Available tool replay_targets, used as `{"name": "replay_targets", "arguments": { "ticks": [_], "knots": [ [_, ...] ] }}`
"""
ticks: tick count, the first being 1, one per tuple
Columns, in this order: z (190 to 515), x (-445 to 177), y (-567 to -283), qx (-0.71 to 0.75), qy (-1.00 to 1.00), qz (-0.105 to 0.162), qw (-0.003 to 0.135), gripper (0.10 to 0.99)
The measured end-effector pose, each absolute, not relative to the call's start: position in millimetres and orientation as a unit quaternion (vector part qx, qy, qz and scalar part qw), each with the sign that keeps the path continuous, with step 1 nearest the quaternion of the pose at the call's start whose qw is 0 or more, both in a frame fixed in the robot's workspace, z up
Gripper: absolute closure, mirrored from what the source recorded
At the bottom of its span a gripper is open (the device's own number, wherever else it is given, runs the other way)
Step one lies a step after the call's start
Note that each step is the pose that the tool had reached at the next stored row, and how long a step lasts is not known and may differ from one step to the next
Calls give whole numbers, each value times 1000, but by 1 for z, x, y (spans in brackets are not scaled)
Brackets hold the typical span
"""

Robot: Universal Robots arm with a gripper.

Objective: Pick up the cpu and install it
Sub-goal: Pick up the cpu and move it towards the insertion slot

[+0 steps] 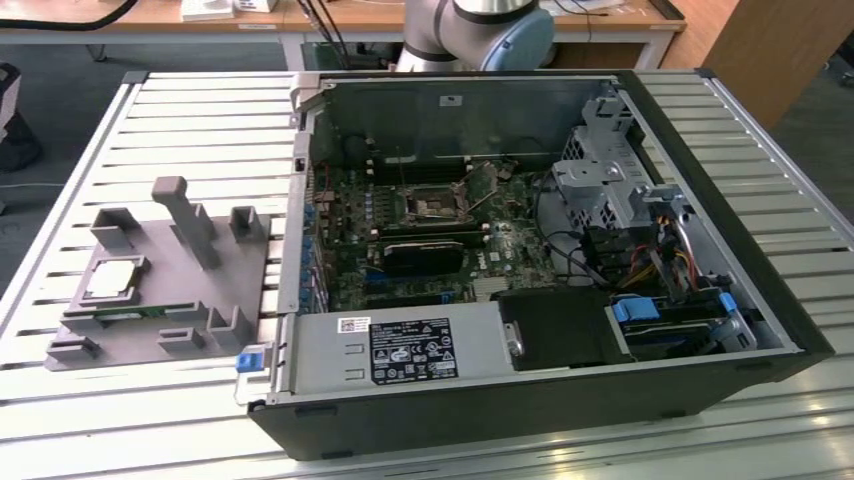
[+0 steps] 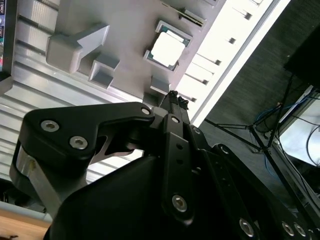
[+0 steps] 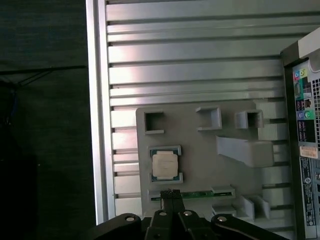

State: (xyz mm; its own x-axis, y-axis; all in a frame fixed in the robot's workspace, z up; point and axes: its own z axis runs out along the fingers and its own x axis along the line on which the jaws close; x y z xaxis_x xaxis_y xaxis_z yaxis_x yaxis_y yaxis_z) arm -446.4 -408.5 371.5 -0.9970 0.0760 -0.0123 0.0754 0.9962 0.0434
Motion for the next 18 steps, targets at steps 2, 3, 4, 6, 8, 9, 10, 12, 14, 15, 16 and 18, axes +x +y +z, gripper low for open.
{"name": "replay_targets", "arguments": {
  "ticks": [2, 3, 4, 6, 8, 9, 10, 12, 14, 15, 16, 18],
  "knots": [
    [371, -447, -409, 38, 999, 21, 7, 980],
    [371, -447, -409, 38, 999, 21, 6, 980],
    [370, -447, -409, 38, 999, 21, 6, 980],
    [369, -447, -409, 38, 999, 21, 6, 980],
    [368, -447, -409, 38, 999, 21, 6, 980],
    [368, -447, -410, 38, 999, 21, 5, 980],
    [366, -447, -411, 38, 999, 21, 5, 980],
    [363, -447, -413, 38, 999, 21, 6, 980],
    [360, -447, -415, 38, 999, 21, 5, 980],
    [358, -447, -415, 37, 999, 21, 5, 980],
    [356, -447, -416, 37, 999, 21, 5, 980],
    [353, -447, -416, 36, 999, 21, 5, 980]
  ]
}}
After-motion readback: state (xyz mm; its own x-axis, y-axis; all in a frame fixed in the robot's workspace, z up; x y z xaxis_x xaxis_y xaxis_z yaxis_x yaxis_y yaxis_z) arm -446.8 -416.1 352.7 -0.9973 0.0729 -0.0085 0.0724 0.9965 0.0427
